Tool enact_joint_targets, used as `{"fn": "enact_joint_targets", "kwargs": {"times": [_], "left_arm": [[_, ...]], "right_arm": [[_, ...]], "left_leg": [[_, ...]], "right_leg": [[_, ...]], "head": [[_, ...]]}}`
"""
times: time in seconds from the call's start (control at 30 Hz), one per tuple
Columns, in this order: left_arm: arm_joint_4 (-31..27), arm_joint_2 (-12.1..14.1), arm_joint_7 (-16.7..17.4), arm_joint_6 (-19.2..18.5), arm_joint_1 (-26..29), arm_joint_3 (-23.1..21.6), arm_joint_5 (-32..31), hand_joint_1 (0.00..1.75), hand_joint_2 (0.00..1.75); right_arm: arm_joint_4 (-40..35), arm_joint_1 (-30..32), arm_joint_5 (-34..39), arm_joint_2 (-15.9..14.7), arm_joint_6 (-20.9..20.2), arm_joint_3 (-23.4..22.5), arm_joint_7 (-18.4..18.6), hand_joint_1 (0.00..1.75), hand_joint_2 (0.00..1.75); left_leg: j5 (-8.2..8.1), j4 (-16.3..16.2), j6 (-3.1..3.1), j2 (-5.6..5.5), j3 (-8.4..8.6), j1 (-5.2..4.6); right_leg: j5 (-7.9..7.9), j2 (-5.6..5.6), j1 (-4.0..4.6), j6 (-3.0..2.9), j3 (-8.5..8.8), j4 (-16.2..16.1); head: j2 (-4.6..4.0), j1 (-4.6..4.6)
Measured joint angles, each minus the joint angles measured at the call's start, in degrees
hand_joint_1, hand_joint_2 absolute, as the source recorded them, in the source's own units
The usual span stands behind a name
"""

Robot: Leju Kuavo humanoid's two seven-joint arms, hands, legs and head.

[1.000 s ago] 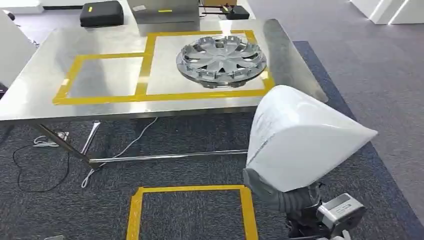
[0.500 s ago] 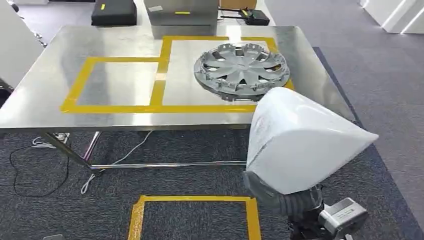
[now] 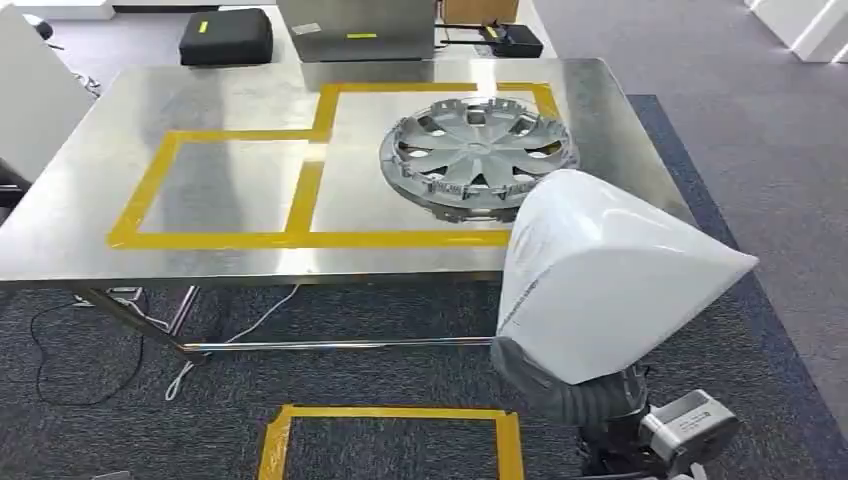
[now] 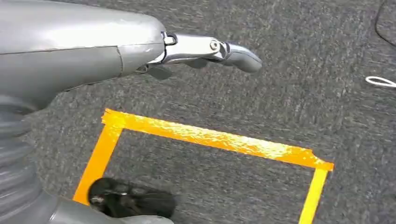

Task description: Take the parts from the cabinet and place them on the table.

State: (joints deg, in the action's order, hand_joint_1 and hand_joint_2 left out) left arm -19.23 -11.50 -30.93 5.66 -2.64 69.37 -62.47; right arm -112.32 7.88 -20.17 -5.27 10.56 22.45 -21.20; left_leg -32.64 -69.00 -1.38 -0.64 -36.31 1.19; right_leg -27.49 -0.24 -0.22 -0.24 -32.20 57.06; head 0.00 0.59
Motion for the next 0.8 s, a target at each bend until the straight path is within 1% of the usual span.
{"fn": "enact_joint_targets", "kwargs": {"times": [0.03,0.07,0.1,0.13,0.17,0.2,0.23,0.27,0.3,0.33,0.37,0.4,0.43,0.47,0.5,0.53,0.57,0.6,0.63,0.7,0.73,0.77,0.8], "left_arm": [[-0.02,0.02,0.00,0.00,-0.03,0.00,0.00,0.00,1.75],[-0.02,0.00,0.00,0.04,-0.02,0.00,0.00,0.00,1.75],[-0.02,0.00,0.00,0.04,-0.14,-0.04,0.00,0.00,1.75],[-0.04,0.00,-0.02,0.09,-0.42,-0.09,0.00,0.00,1.75],[-0.07,0.00,-0.04,0.13,-0.33,-0.13,0.00,0.00,1.75],[-0.07,-0.02,0.00,0.15,-0.17,-0.15,0.00,0.00,1.75],[-0.07,-0.13,-0.02,0.15,-0.17,-0.20,-0.02,0.00,1.75],[-0.07,-0.17,-0.02,0.15,-0.22,-0.30,0.00,0.00,1.75],[-0.11,-0.11,-0.02,0.15,-0.34,-0.39,0.00,0.00,1.75],[-0.20,-0.09,-0.02,0.17,-0.38,-0.41,0.00,0.00,1.75],[-0.20,-0.09,-0.02,0.17,-0.36,-0.42,0.00,0.00,1.75],[-0.20,-0.07,-0.02,0.17,-0.30,-0.42,0.00,0.00,1.75],[-0.20,-0.09,-0.02,0.17,-0.28,-0.42,0.00,0.00,1.75],[-0.20,-0.11,-0.02,0.17,-0.31,-0.44,0.00,0.00,1.75],[-0.20,-0.13,-0.02,0.18,-0.36,-0.44,0.00,0.00,1.75],[-0.20,-0.17,-0.02,0.17,-0.40,-0.46,0.00,0.00,1.75],[-0.20,-0.20,-0.02,0.15,-0.42,-0.48,0.00,0.00,1.75],[-0.22,-0.15,-0.02,0.17,-0.42,-0.48,0.00,0.00,1.75],[-0.22,-0.17,-0.02,0.17,-0.45,-0.50,0.02,0.00,1.75],[-0.22,-0.17,-0.02,0.17,-0.32,-0.50,0.02,0.00,1.75],[-0.22,-0.17,-0.02,0.17,-0.34,-0.50,0.04,0.00,1.75],[-0.26,-0.09,0.00,0.17,-0.38,-0.50,0.04,0.00,1.75],[-0.35,-0.09,-0.02,0.17,-0.39,-0.50,0.07,0.00,1.75]], "right_arm": [[0.00,-0.01,-0.02,0.00,-0.02,0.00,-0.04,1.75,1.75],[0.00,0.00,-0.04,0.00,-0.04,0.00,-0.09,1.75,1.75],[0.00,0.00,-0.07,0.00,-0.07,0.00,-0.13,1.75,1.75],[-0.02,0.04,-0.15,0.00,-0.07,0.00,-0.26,1.75,1.75],[-0.02,0.04,-0.17,0.00,-0.07,-0.02,-0.20,1.75,1.75],[-0.04,0.10,-0.20,0.00,-0.07,-0.02,-0.22,1.75,1.75],[-0.07,0.09,-0.20,0.00,-0.09,0.00,-0.24,1.75,1.75],[-0.07,0.14,-0.24,0.00,-0.07,0.02,-0.26,1.75,1.75],[-0.07,0.07,-0.24,0.00,-0.04,-0.04,-0.28,1.75,1.75],[-0.07,0.06,-0.22,0.00,0.00,-0.15,-0.28,1.75,1.75],[-0.04,0.16,-0.24,0.00,-0.02,-0.18,-0.28,1.75,1.75],[-0.04,0.23,-0.24,0.00,-0.02,-0.17,-0.28,1.75,1.75],[-0.04,0.27,-0.24,0.00,-0.02,-0.17,-0.28,1.75,1.75],[-0.04,0.26,-0.24,0.00,-0.04,-0.17,-0.28,1.75,1.75],[-0.04,0.26,-0.28,0.00,-0.04,-0.17,-0.28,1.75,1.75],[-0.04,0.25,-0.33,0.00,-0.07,-0.20,-0.28,1.75,1.75],[-0.04,0.24,-0.37,0.00,-0.07,-0.20,-0.28,1.75,1.75],[-0.04,0.19,-0.39,0.00,-0.07,-0.20,-0.28,1.75,1.75],[-0.07,0.21,-0.42,0.00,-0.07,-0.20,-0.33,1.75,1.75],[-0.07,0.30,-0.48,0.00,-0.17,-0.20,-0.31,1.75,1.75],[-0.07,0.23,-0.52,0.00,-0.17,-0.22,-0.31,1.75,1.75],[-0.09,0.21,-0.57,0.00,-0.20,-0.22,-0.31,1.75,1.75],[-0.09,0.24,-0.59,0.00,-0.22,-0.22,-0.31,1.75,1.75]], "left_leg": [[3.29,4.63,0.10,0.23,1.62,0.01],[5.69,8.64,0.15,0.87,2.86,0.00],[4.21,9.26,0.38,1.49,2.71,-0.35],[3.86,9.93,1.12,1.49,2.69,-0.59],[4.80,9.98,1.68,1.32,2.60,-0.65],[4.76,9.93,1.99,1.16,2.64,-0.78],[5.04,10.31,2.43,1.06,2.75,-0.50],[5.21,10.53,2.74,1.04,3.09,-0.30],[5.28,10.53,2.99,0.92,3.07,-0.24],[5.28,10.52,3.12,0.81,2.99,-0.25],[5.28,10.52,3.13,0.74,2.93,-0.28],[5.28,10.50,3.13,0.68,2.89,-0.30],[5.28,10.50,3.13,0.58,2.90,-0.29],[5.27,10.49,3.12,0.41,2.95,-0.28],[5.25,10.49,3.08,0.14,3.02,-0.26],[5.20,10.49,2.99,-0.16,3.13,-0.24],[5.17,10.48,2.84,-0.35,3.20,-0.21],[5.15,10.38,2.41,-0.55,3.08,-0.47],[5.24,10.16,1.97,-0.83,2.77,-0.55],[5.68,10.54,1.23,-0.99,2.71,-0.28],[5.71,10.58,0.86,-1.19,2.77,-0.26],[5.15,10.17,0.68,-1.08,2.63,-0.12],[4.08,8.94,0.50,-0.63,2.17,-0.21]], "right_leg": [[-0.30,-0.06,-0.02,0.13,0.52,0.04],[-0.60,-0.12,0.03,0.36,0.73,0.04],[-0.70,-0.16,0.19,0.59,0.86,0.29],[-0.74,-0.15,0.32,0.98,0.29,0.43],[-0.94,-0.34,0.28,1.34,0.30,0.44],[-0.95,-0.50,0.23,1.65,0.48,0.35],[-1.16,-0.59,0.22,1.99,0.52,0.43],[-2.12,-0.32,0.10,2.41,-0.06,1.23],[-3.85,-0.11,0.06,2.60,-1.12,3.56],[-6.00,-0.01,-0.05,2.74,-2.96,7.65],[-8.17,0.00,-0.13,2.91,-5.28,12.61],[-9.53,0.01,-0.13,3.00,-7.32,16.71],[-9.51,0.01,-0.16,3.06,-8.22,18.34],[-8.09,0.01,-0.25,3.01,-7.72,17.12],[-5.66,0.02,-0.37,2.96,-5.97,13.43],[-2.96,0.13,-0.50,2.83,-3.37,8.14],[-0.99,0.61,-0.61,2.74,-0.89,3.20],[-1.88,1.79,-0.63,2.74,0.24,1.12],[-1.69,1.75,-0.59,2.41,0.65,0.71],[-1.55,1.62,-0.29,1.92,0.41,0.94],[-1.31,1.44,-0.37,1.47,0.45,0.64],[-1.01,0.98,-0.72,1.00,0.63,0.32],[-1.02,0.83,-0.66,0.82,0.69,0.27]], "head": [[0.00,0.02],[0.00,0.00],[0.00,0.00],[0.00,-0.09],[0.00,0.15],[0.00,0.09],[0.00,0.07],[0.00,0.13],[0.00,0.44],[0.00,0.48],[0.00,0.46],[0.00,0.48],[0.00,0.48],[0.00,0.48],[0.00,0.48],[0.00,0.48],[0.00,0.48],[0.00,0.48],[0.00,0.37],[0.00,0.39],[0.00,0.39],[0.00,0.39],[0.00,0.22]]}}
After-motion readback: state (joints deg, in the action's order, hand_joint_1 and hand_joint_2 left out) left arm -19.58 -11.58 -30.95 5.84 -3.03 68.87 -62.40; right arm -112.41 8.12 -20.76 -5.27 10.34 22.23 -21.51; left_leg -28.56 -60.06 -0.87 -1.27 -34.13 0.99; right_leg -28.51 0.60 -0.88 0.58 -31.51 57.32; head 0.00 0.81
